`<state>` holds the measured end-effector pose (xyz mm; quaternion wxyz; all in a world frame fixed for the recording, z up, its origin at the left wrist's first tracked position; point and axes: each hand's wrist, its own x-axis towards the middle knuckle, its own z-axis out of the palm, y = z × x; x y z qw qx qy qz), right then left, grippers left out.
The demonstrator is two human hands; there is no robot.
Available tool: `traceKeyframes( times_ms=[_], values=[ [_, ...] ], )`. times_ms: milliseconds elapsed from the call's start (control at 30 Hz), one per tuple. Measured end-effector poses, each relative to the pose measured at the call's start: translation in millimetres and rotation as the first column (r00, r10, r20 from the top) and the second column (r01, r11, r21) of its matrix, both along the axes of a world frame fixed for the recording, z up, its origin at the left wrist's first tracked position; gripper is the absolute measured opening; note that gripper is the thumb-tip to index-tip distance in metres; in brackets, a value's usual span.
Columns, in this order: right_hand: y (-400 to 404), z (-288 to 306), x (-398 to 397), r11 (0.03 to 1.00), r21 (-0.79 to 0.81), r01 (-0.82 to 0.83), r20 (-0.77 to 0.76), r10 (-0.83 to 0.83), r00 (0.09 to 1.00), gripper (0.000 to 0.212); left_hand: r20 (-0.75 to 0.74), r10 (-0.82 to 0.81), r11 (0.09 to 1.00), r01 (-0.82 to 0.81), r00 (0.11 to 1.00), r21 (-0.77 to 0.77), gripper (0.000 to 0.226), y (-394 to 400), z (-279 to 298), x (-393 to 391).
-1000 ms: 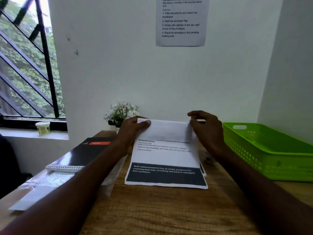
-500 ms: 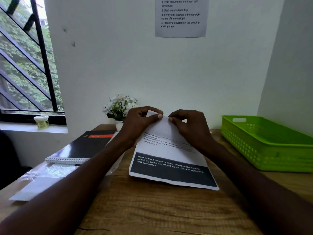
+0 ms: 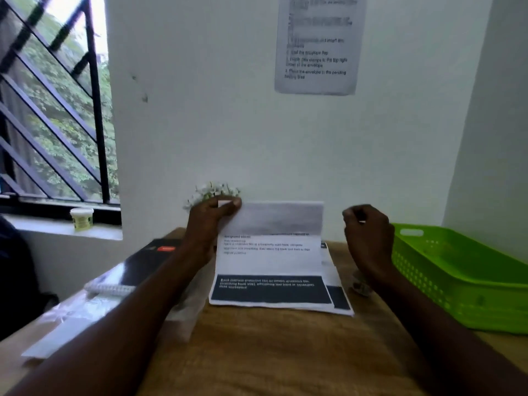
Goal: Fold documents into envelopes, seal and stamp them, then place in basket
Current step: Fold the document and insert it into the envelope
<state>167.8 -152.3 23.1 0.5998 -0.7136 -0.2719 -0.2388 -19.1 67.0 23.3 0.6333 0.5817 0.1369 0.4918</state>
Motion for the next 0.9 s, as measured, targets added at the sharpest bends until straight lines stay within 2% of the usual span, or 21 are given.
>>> traceKeyframes(
  times_ms=[67, 167, 233, 400, 533, 633, 733, 767, 833, 900],
  values=[
    [1, 4, -3, 0.99, 0.092, -0.109, -0.059, 0.114, 0.992, 0.013, -0.002, -0.021, 0.999, 0.021, 1.0, -0.043, 0.02, 1, 1, 0],
    [4, 9, -14, 0.95, 0.096, -0.297, -0.129, 0.308, 0.943, 0.041, -0.007, -0.091, 0.995, 0.091, 0.996, -0.038, 0.023, -5, 3, 2],
    [6, 10, -20, 0.915, 0.107, -0.39, -0.165, 0.403, 0.9, 0.048, -0.009, -0.135, 0.991, 0.135, 0.991, -0.018, 0.023, -11, 3, 6],
    [5, 6, -20, 0.844, 0.251, -0.474, -0.22, 0.526, 0.821, 0.014, 0.02, -0.208, 0.978, 0.209, 0.978, -0.019, 0.015, -24, 2, 12],
    [5, 5, -12, 0.828, 0.354, -0.434, -0.293, 0.539, 0.79, 0.01, 0.082, -0.175, 0.971, 0.185, 0.981, -0.149, 0.002, -20, 2, 11],
    [5, 4, -4, 0.811, 0.418, -0.409, -0.352, 0.559, 0.75, 0.008, 0.136, -0.179, 0.959, 0.204, 0.974, -0.196, 0.01, -10, 3, 9],
    [5, 4, -5, 0.796, 0.417, -0.438, -0.365, 0.588, 0.722, 0.008, -0.034, -0.212, 0.974, 0.209, 0.977, -0.084, 0.046, -10, 1, 12],
    [6, 4, -6, 0.793, 0.409, -0.451, -0.358, 0.594, 0.72, 0.009, -0.084, -0.227, 0.973, 0.223, 0.97, -0.054, 0.052, -11, -1, 14],
    [7, 4, -10, 0.786, 0.39, -0.48, -0.355, 0.609, 0.709, 0.01, -0.114, -0.266, 0.964, 0.264, 0.957, -0.035, 0.05, -17, -4, 15],
    [8, 4, -15, 0.775, 0.375, -0.508, -0.364, 0.627, 0.689, 0.011, -0.084, -0.283, 0.958, 0.278, 0.955, -0.064, 0.046, -20, -4, 15]
  ],
)
